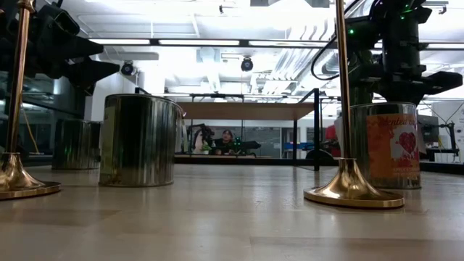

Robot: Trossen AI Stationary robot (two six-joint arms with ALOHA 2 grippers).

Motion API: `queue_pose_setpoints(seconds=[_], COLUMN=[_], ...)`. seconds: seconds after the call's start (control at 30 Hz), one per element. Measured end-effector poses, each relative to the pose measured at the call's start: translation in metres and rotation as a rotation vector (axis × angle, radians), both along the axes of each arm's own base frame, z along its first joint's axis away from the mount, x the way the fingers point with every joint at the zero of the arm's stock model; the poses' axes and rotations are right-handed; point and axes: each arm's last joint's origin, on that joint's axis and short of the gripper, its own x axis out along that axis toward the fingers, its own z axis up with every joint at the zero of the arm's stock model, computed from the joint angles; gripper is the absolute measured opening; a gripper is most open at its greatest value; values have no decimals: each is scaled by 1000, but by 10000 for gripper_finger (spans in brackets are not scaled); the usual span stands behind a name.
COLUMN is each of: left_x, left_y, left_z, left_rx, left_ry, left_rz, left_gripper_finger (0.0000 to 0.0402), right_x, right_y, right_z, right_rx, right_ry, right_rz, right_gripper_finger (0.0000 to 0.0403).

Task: Pick & Place candle stick holders
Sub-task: Put the silver scented candle on the shelf

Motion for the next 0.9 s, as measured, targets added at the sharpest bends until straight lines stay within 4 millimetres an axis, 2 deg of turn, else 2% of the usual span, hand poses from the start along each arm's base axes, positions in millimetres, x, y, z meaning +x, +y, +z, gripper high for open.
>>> queue_pose_setpoints(seconds=[0.13, 0.77, 0.9], left_x=[0, 0, 0], left_y=[0, 0, 0], left_z=[0, 0, 0], left_rx=[0, 0, 0], left_ry=[0, 0, 0], left_rz=[0, 0, 0], left_gripper_finger=[243, 243, 243], right_x=[1, 11, 11], right_y=[0, -4, -4], right_z=[1, 43, 46], right_rx=[8, -46, -51], right_ry=[-16, -137, -144], right_rz=[1, 72, 78], right_gripper_finger=[3, 2, 2])
